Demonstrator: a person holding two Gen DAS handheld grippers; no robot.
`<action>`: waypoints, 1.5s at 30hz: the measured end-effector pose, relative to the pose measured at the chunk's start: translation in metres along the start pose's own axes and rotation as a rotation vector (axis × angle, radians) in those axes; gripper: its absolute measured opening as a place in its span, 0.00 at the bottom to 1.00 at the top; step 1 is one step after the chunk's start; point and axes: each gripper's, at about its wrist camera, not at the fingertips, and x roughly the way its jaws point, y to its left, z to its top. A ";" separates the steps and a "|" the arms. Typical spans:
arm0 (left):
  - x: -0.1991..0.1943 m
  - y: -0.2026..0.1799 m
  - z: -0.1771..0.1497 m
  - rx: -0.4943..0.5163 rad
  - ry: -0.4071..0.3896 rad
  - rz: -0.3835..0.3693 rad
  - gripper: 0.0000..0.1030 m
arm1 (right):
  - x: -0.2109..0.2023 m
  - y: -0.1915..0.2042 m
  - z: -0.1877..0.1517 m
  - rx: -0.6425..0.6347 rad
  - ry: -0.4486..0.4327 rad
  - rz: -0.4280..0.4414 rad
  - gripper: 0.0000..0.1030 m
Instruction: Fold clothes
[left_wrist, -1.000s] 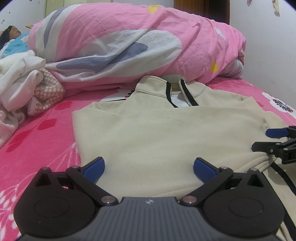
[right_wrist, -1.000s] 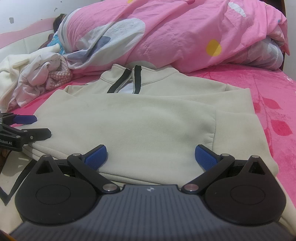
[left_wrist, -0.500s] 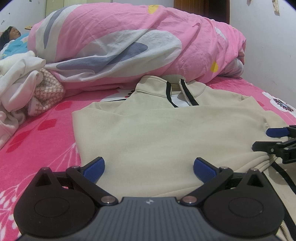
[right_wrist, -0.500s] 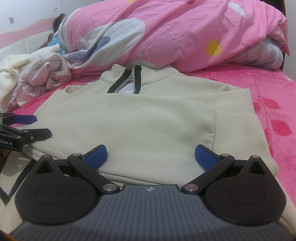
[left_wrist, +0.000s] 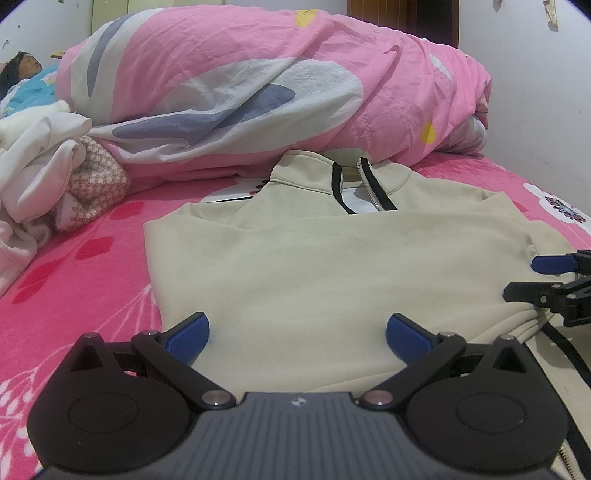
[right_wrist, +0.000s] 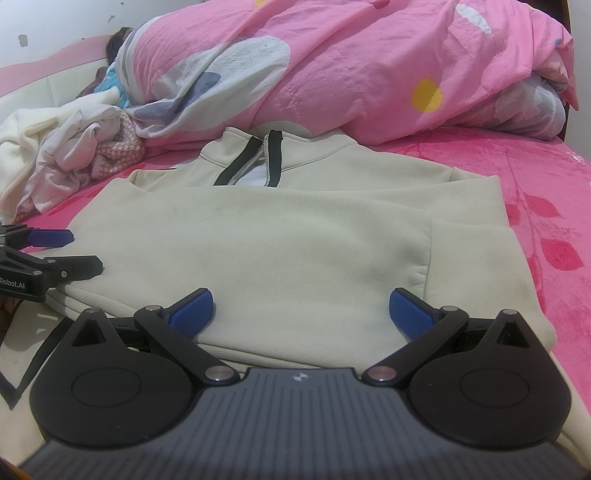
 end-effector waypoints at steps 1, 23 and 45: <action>0.000 0.000 0.000 0.000 0.000 0.000 1.00 | 0.000 0.000 0.000 0.000 0.000 0.000 0.99; -0.001 0.002 0.000 -0.006 0.002 -0.005 1.00 | 0.000 0.000 0.000 0.000 0.000 0.000 0.99; 0.000 0.002 0.001 -0.012 0.002 -0.009 1.00 | 0.000 0.000 0.000 0.000 -0.001 -0.001 0.99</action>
